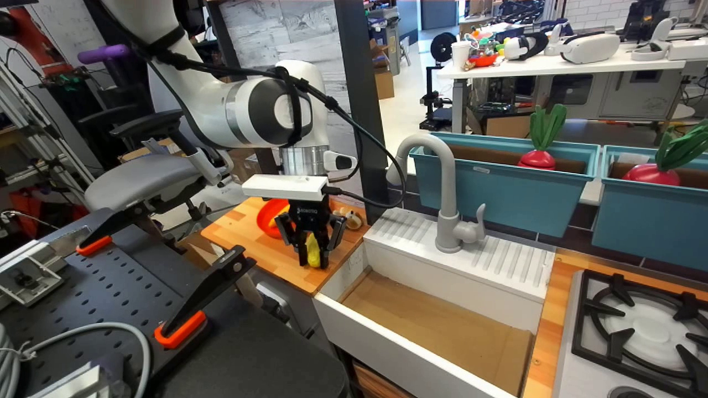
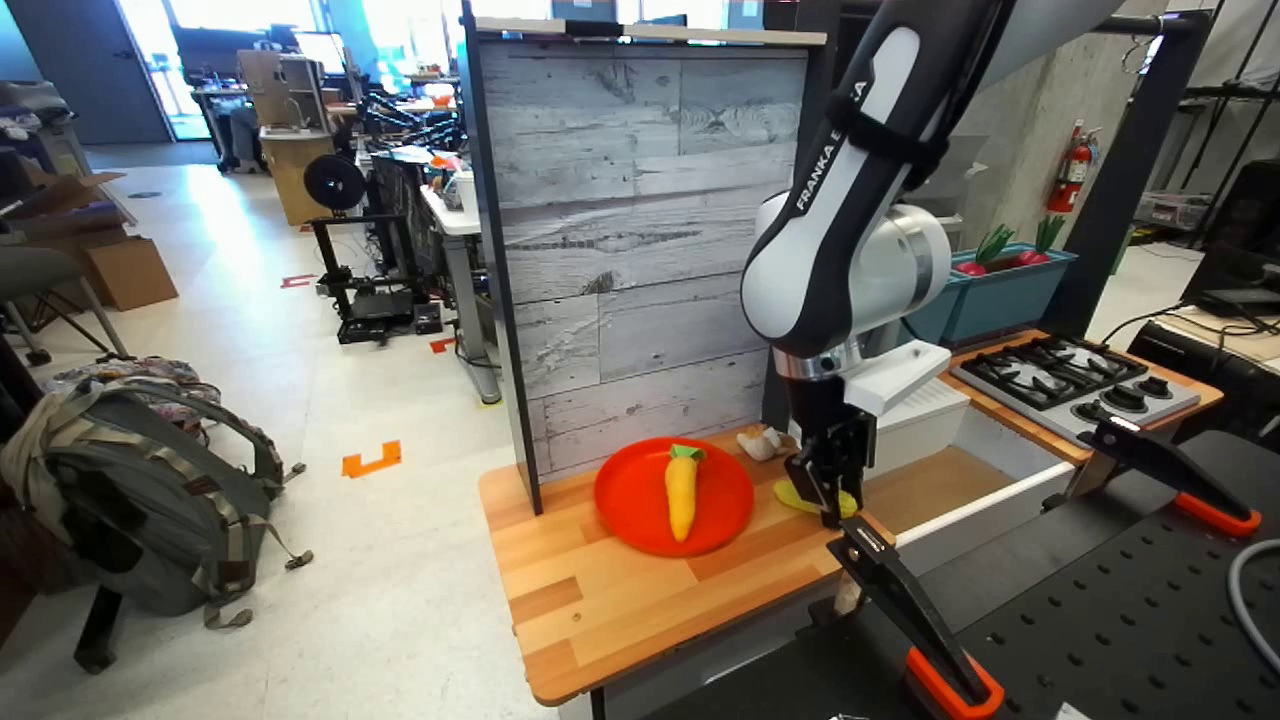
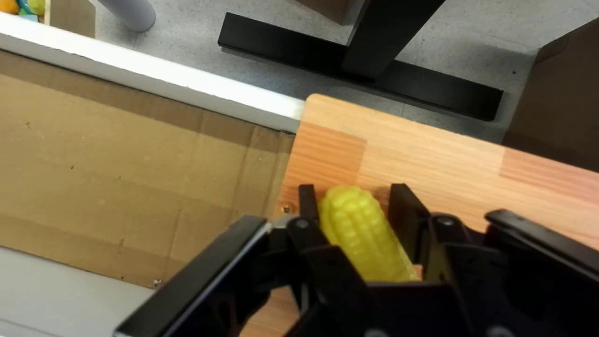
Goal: Move the corn plush toy to the left
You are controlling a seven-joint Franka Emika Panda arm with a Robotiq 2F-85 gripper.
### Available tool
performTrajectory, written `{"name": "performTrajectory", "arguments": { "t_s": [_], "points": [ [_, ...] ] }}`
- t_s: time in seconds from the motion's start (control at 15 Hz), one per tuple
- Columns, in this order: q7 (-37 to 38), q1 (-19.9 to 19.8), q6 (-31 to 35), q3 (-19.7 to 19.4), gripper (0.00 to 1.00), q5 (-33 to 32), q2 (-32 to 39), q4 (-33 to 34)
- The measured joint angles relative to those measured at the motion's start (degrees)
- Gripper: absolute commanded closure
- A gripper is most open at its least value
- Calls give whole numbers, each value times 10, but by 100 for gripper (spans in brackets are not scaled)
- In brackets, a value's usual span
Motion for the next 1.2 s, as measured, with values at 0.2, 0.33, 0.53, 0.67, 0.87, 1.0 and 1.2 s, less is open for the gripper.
{"name": "performTrajectory", "arguments": {
  "t_s": [0.2, 0.33, 0.53, 0.67, 0.87, 1.0, 1.2],
  "points": [
    [4, 0, 0, -4, 92, 0, 0, 6],
    [6, 0, 0, -8, 92, -1, 0, 7],
    [7, 0, 0, -11, 92, -1, 0, 8],
    [7, 0, 0, -11, 92, -2, 0, 7],
    [7, 1, 0, -11, 92, -2, -14, -8],
    [7, 3, 0, -9, 92, -2, -36, -27],
    [7, 13, 0, -1, 92, -2, -80, -62]
  ]
}}
